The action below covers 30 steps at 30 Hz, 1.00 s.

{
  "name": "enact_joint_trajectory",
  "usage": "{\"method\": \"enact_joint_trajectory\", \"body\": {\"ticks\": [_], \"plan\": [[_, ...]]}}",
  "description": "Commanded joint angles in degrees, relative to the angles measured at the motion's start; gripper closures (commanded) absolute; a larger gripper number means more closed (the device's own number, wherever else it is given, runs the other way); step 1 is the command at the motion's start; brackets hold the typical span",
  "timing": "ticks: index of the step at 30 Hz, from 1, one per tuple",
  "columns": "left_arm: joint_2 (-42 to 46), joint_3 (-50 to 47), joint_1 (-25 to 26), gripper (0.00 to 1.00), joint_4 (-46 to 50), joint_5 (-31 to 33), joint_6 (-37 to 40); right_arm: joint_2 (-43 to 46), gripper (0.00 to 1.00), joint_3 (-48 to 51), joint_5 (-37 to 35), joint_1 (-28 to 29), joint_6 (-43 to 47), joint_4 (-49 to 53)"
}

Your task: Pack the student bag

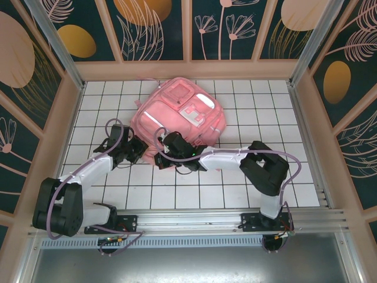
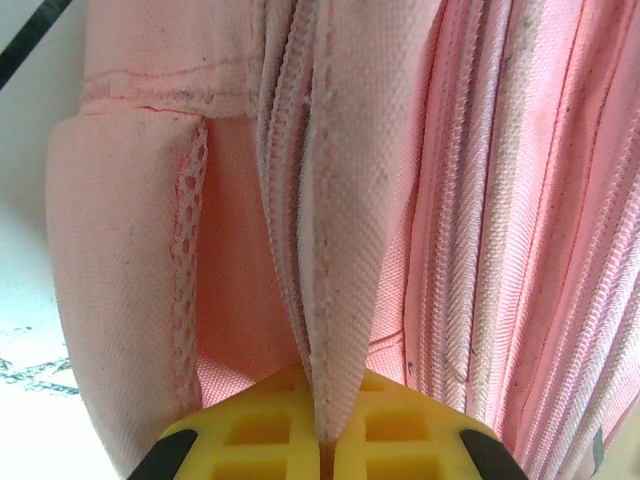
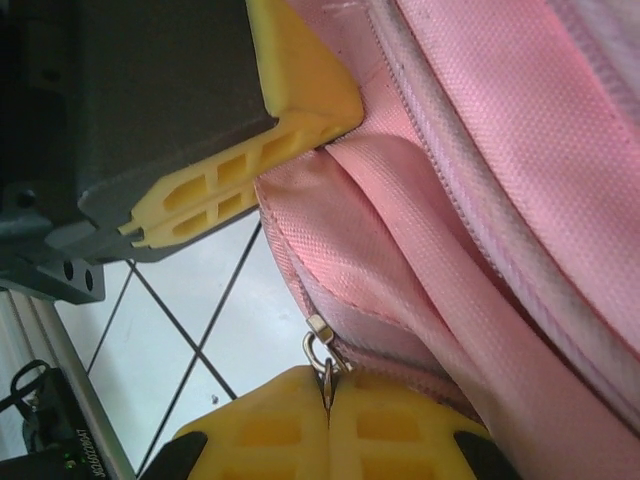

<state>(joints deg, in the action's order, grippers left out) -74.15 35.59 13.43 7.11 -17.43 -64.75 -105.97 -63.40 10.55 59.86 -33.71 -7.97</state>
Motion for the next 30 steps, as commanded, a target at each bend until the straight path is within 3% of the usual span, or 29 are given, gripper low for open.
{"method": "enact_joint_trajectory", "body": {"ticks": [1, 18, 30], "plan": [[-0.68, 2.11, -0.23, 0.98, -1.19, 2.48, 0.9, 4.12, 1.0, 3.18, -1.19, 0.96, 1.18, 3.88], [1.24, 2.2, -1.21, 0.99, 0.53, 3.08, 1.86, 17.62, 1.0, 17.65, -7.76, -0.77, 2.34, 8.03], [2.74, 1.66, -1.54, 0.99, 1.32, 3.28, 2.32, 25.26, 1.0, 25.66, -7.23, -9.8, 4.36, 9.67]]}}
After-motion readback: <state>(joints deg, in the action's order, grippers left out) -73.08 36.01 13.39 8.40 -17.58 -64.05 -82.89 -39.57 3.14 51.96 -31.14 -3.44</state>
